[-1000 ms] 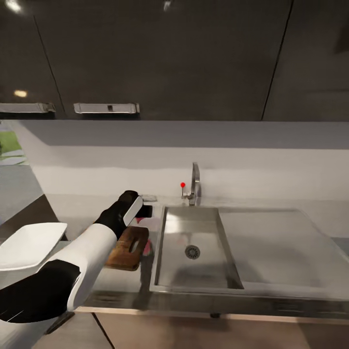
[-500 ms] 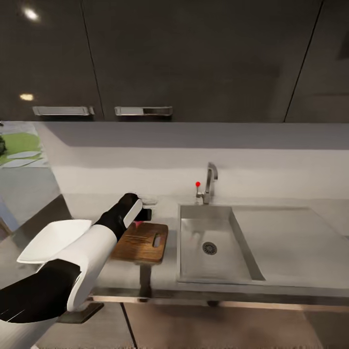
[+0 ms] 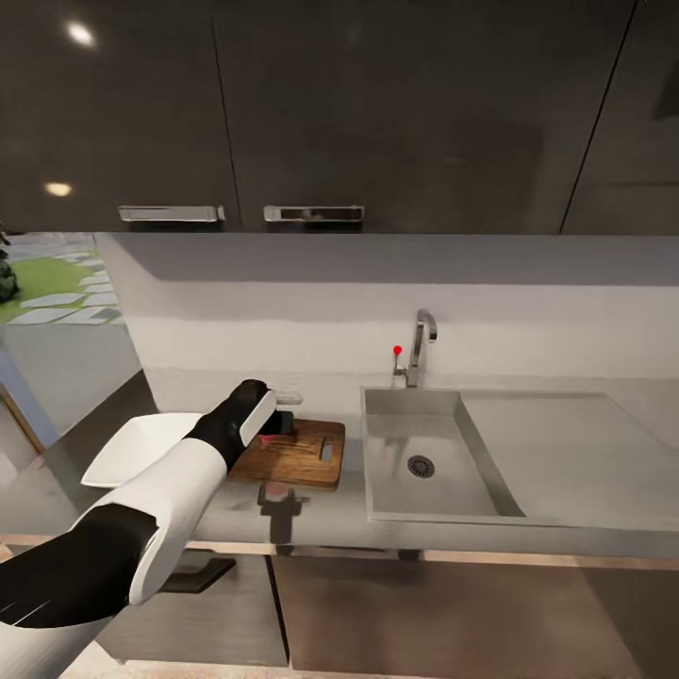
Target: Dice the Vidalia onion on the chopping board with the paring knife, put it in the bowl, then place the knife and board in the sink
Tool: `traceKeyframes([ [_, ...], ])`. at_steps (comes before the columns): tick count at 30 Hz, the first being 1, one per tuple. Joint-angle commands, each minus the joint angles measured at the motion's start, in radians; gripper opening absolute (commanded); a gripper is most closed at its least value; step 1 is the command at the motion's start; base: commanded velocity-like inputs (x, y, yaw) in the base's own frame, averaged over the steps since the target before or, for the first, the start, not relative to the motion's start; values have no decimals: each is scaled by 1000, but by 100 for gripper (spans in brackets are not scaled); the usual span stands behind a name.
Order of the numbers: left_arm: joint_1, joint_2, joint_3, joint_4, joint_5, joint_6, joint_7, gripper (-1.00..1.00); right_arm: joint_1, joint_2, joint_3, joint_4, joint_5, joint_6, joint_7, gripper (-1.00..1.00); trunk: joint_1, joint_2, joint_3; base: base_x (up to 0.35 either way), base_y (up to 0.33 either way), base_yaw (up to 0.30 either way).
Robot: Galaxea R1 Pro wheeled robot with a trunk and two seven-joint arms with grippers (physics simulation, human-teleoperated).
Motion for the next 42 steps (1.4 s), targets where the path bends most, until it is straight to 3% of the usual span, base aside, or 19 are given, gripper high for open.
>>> traceKeyframes([
  [1,-1,1,-6,-1,9,3,7,-100,-1,0,8,0,-10,-4,-1,100,0,-1,-1,-8,6,0],
  [12,-1,5,-6,-3,9,1,6,-100,-1,0,9,-1,-10,-6,-4,100,0,-1,-1,-1,1,0],
  [21,-1,24,-6,-2,9,2,3,-100,-1,-1,7,-1,-10,-5,-6,100,0,-1,-3,0,0,0],
  [42,-1,30,-6,0,9,3,3,-100,-1,-1,7,-1,-10,-4,-7,100,0,-1,-35,32,0,0],
])
